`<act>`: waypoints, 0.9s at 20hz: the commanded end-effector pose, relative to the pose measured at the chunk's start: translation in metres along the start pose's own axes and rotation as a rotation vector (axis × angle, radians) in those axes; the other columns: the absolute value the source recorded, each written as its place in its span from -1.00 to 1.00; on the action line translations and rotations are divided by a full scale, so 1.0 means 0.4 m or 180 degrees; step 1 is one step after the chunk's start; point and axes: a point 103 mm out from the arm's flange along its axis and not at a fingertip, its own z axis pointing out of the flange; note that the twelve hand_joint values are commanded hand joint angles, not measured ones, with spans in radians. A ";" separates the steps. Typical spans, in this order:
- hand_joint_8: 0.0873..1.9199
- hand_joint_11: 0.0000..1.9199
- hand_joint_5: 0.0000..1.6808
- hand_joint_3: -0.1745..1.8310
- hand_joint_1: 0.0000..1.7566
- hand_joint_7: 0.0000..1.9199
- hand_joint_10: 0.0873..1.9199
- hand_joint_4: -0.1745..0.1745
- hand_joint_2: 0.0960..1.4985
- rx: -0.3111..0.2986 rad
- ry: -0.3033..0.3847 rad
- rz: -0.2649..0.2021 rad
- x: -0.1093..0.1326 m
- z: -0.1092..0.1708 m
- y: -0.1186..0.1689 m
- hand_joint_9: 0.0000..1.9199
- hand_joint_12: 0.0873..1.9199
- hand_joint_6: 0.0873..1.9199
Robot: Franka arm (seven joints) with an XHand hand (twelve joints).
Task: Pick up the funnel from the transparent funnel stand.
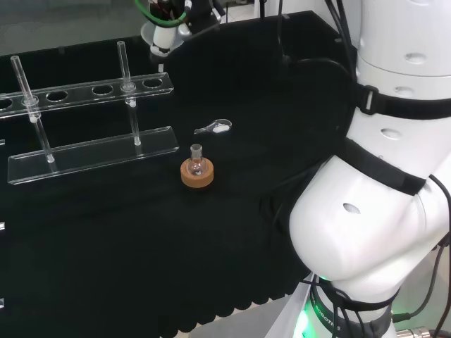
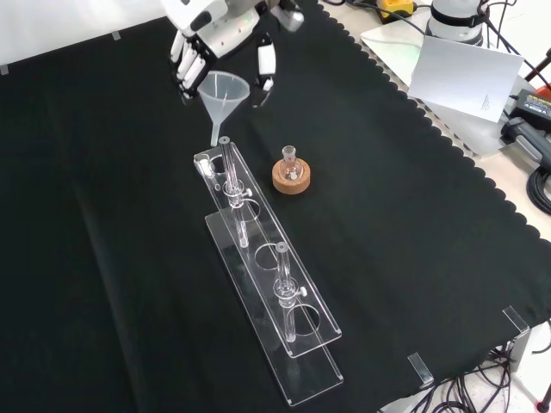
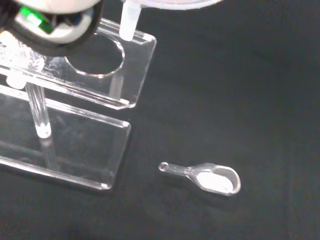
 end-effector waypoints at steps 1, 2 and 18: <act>-0.13 -0.25 -0.04 -0.23 0.09 -0.23 -0.45 -0.27 -0.15 0.0028 -0.0095 0.0174 -0.016 -0.062 -0.088 0.15 0.17 -0.14; -0.13 -0.25 -0.04 -0.23 0.09 -0.23 -0.45 -0.27 -0.15 0.0035 -0.0096 0.0190 -0.018 -0.063 -0.100 0.15 0.17 -0.14; -0.14 -0.24 -0.02 -0.22 0.09 -0.21 -0.47 -0.22 -0.15 0.0221 -0.0085 0.0443 -0.046 0.007 -0.255 0.18 0.16 -0.14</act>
